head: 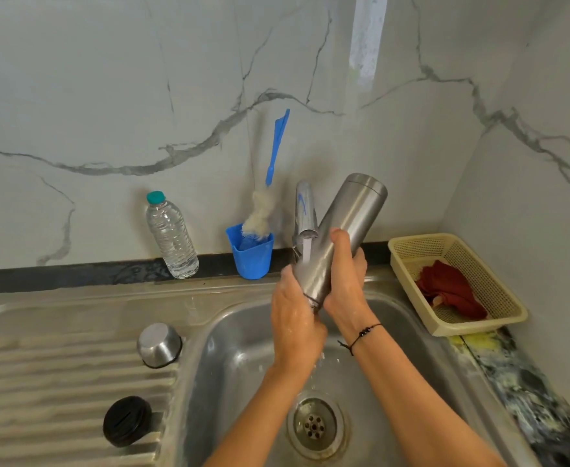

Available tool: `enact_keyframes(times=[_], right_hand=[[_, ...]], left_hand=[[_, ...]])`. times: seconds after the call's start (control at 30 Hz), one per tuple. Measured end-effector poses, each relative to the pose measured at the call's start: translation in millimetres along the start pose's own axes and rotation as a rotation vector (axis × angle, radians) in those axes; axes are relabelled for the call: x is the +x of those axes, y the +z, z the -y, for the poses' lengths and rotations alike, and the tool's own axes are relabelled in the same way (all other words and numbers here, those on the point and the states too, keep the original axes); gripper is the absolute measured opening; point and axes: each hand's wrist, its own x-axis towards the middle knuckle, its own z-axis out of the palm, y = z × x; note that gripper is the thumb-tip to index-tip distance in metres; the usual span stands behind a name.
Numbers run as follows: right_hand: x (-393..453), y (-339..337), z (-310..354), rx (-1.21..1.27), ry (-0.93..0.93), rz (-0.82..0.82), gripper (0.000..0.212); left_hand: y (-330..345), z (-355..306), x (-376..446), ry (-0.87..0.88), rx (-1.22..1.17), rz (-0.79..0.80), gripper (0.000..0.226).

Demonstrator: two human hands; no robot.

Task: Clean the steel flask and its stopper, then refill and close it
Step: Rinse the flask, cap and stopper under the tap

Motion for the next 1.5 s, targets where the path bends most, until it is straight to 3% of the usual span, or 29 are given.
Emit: enact_keyframes(times=[0.13, 0.23, 0.33, 0.4, 0.53, 0.6, 0.67, 0.73, 0.87, 1.0, 1.07, 1.13, 1.2, 1.3, 1.4, 1.5], right_hand=[[4, 0, 4, -0.042, -0.039, 0.008, 0.041], [6, -4, 7, -0.041, -0.022, 0.022, 0.052], [5, -6, 7, -0.052, -0.028, 0.06, 0.04], [4, -5, 5, -0.057, -0.041, 0.052, 0.029], [2, 1, 7, -0.05, -0.116, -0.03, 0.035], [1, 3, 8, -0.036, -0.145, -0.055, 0.038], [0, 2, 8, -0.028, -0.16, -0.065, 0.038], [-1, -2, 7, -0.038, -0.152, -0.051, 0.034], [-2, -8, 11, -0.049, -0.129, 0.06, 0.029], [-5, -5, 14, -0.031, -0.046, 0.119, 0.077], [-6, -3, 11, -0.032, -0.024, 0.133, 0.084], [-5, -3, 11, -0.075, -0.017, 0.167, 0.075], [-5, -3, 8, -0.149, -0.038, 0.196, 0.057], [-5, -6, -1, -0.124, -0.047, 0.199, 0.051], [-8, -8, 1, 0.055, 0.012, 0.1, 0.047], [-8, -7, 5, 0.126, 0.019, 0.043, 0.044]], left_hand=[[-16, -9, 14, -0.293, -0.246, 0.231, 0.066], [-30, -3, 25, -0.446, -0.522, 0.55, 0.039], [-38, 3, 28, -0.482, -0.635, 0.686, 0.032], [-31, 0, 24, -0.452, -0.507, 0.575, 0.038], [0, 6, -4, 0.042, -0.05, -0.051, 0.076], [7, 4, -12, 0.177, 0.035, -0.195, 0.085], [9, 4, -12, 0.26, 0.093, -0.217, 0.084], [3, -4, -7, 0.151, -0.004, -0.115, 0.083], [-19, -17, 9, -0.253, -0.281, 0.222, 0.076], [-37, 2, 23, -0.385, -0.597, 0.562, 0.052], [-39, 8, 23, -0.397, -0.681, 0.622, 0.053], [-34, 5, 20, -0.387, -0.642, 0.543, 0.061], [-24, 3, 14, -0.307, -0.469, 0.322, 0.072], [-12, 16, 4, 0.019, -0.103, -0.021, 0.086], [-3, 27, -9, 0.326, 0.142, -0.16, 0.091], [1, 26, -21, 0.436, 0.082, -0.2, 0.084]])
